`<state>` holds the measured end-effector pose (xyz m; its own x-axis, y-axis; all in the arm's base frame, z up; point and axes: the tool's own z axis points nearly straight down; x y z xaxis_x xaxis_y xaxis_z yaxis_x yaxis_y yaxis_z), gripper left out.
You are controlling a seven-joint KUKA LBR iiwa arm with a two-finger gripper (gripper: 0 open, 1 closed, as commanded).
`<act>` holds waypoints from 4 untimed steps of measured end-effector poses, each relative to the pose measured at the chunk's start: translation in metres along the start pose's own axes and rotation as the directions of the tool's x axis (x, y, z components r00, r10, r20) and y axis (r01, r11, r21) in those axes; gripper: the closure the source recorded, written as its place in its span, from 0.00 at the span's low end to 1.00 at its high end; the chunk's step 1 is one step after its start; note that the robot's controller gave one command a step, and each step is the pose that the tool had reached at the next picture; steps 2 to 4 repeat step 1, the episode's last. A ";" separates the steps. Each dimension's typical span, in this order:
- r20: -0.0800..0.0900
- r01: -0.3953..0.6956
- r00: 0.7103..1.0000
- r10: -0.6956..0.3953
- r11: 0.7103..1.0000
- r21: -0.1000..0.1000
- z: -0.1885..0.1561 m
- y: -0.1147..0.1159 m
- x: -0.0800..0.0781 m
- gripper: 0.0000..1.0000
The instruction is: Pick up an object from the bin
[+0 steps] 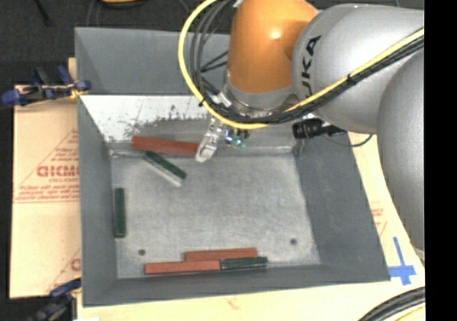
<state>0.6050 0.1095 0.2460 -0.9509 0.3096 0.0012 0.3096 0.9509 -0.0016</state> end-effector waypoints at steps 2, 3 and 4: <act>0.005 0.055 0.998 -0.055 0.998 -0.001 -0.035 0.002 0.008 1.00; 0.005 0.055 0.998 -0.055 0.998 -0.001 -0.035 0.002 0.008 1.00; 0.005 0.055 0.998 -0.055 0.998 -0.001 -0.035 0.002 0.008 1.00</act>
Offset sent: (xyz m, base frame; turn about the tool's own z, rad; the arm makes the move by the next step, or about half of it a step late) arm 0.0137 0.0159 -0.0654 0.1241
